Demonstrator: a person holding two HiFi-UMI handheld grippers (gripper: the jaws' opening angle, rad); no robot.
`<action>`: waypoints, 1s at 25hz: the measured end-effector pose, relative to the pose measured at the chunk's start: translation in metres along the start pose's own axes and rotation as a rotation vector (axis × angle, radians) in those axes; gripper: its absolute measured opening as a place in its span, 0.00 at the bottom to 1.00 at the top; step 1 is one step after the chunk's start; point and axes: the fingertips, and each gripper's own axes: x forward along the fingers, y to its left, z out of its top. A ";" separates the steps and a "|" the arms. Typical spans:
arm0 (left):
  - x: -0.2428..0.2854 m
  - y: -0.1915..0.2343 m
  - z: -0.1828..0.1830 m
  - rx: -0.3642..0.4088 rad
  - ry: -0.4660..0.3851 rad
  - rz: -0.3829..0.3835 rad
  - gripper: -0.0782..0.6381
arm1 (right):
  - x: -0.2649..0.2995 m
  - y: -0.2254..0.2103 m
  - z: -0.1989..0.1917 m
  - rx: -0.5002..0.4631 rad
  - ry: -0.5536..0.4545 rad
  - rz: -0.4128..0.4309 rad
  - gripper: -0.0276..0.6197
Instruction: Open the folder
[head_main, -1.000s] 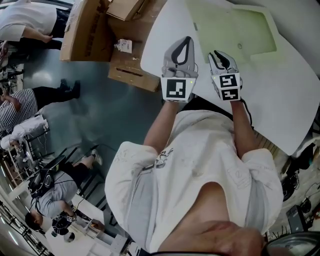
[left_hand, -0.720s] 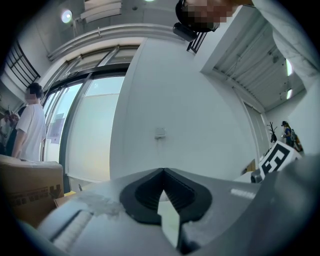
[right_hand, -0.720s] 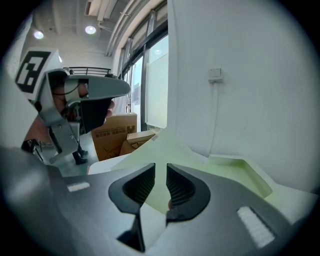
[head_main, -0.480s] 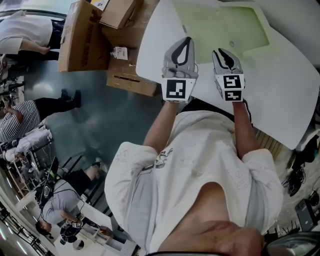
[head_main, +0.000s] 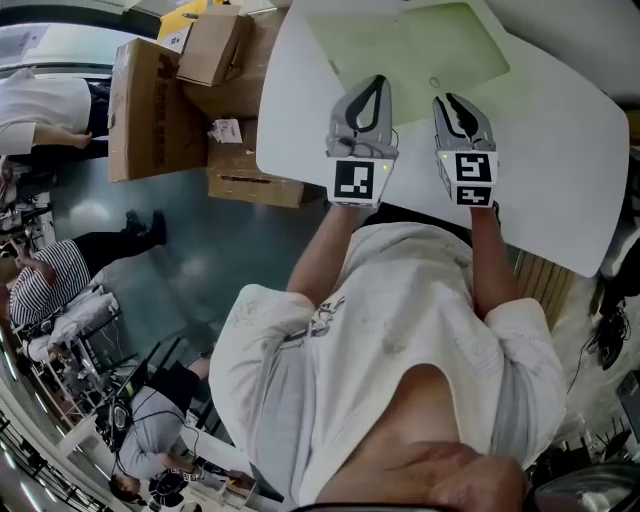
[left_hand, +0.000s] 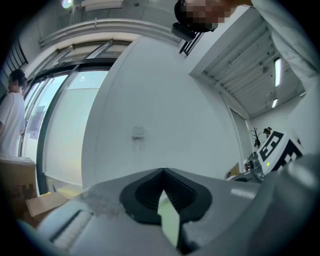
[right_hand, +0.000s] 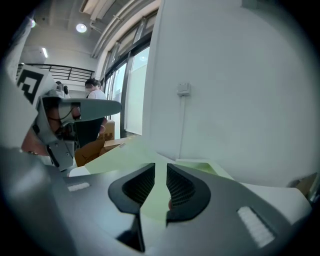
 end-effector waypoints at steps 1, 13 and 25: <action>0.004 -0.007 0.001 -0.005 -0.001 -0.012 0.10 | -0.005 -0.009 0.001 0.009 -0.005 -0.019 0.16; 0.054 -0.074 0.004 -0.013 -0.021 -0.152 0.10 | -0.055 -0.099 -0.004 0.060 -0.041 -0.204 0.16; 0.084 -0.114 0.011 -0.011 -0.034 -0.211 0.10 | -0.095 -0.156 0.024 0.063 -0.137 -0.307 0.16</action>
